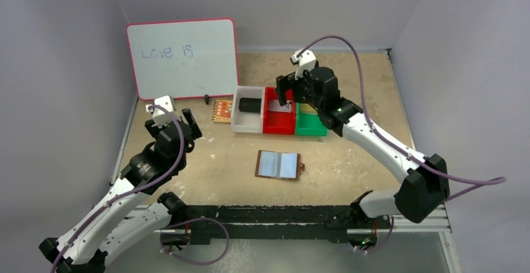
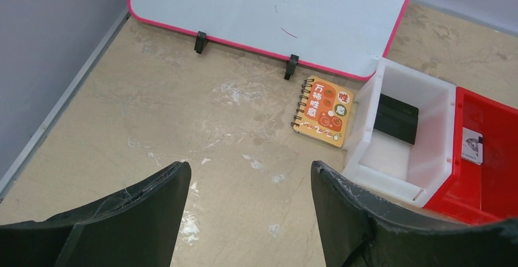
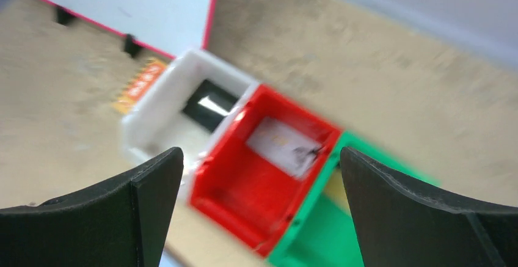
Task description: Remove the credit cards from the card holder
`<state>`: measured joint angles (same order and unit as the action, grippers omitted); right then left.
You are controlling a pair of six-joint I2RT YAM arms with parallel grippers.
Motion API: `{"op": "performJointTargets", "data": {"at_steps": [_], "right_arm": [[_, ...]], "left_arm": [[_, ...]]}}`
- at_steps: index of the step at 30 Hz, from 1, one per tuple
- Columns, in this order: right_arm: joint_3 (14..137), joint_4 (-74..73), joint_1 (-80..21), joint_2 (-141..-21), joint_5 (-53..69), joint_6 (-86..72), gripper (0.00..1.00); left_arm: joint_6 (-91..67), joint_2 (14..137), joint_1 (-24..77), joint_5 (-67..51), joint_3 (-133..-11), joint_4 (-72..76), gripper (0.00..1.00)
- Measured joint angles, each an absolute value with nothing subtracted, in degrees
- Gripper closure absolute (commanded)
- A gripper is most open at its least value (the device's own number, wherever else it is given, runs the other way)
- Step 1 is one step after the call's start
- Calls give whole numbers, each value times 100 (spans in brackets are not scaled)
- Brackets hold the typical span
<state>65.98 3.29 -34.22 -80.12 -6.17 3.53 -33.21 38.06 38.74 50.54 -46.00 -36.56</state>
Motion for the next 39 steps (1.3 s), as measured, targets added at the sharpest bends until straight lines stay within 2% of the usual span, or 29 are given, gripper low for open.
{"op": "performJointTargets", "data": {"at_steps": [4,6,12,14,18,23,31,34,38,39], "right_arm": [[5911,305,-3581,-7583,-397,-1500,0],[5470,67,-4036,-7616,-587,-2392,1],[5378,-1221,-5776,-8823,-1546,-4536,1],[5592,-1730,-6130,-9244,-1850,-5043,7],[5970,-2231,-6326,-9771,-2228,-5590,19],[5999,-2290,-6311,-9859,-2324,-5863,35],[6007,-2259,-6298,-9981,-2309,-5959,33],[6106,-2331,-6307,-10079,-2362,-5966,48],[6178,-2335,-6307,-10145,-2453,-6029,54],[6178,-2333,-6307,-10145,-2453,-6031,61]], "left_arm": [[-3321,3861,3874,5054,-4600,-3658,28],[-3323,3887,3874,5054,-4600,-3660,28],[-3328,3900,3874,5061,-4600,-3712,28],[-3328,3900,3874,5065,-4600,-3719,28],[-3334,3900,3874,5087,-4600,-3747,29],[-3336,3900,3874,5120,-4600,-3750,29],[-3336,3918,3874,5120,-4600,-3750,29],[-3336,3927,3874,5120,-4600,-3750,29],[-3336,3927,3874,5120,-4600,-3750,29],[-3336,3929,3874,5120,-4600,-3750,29]]}}
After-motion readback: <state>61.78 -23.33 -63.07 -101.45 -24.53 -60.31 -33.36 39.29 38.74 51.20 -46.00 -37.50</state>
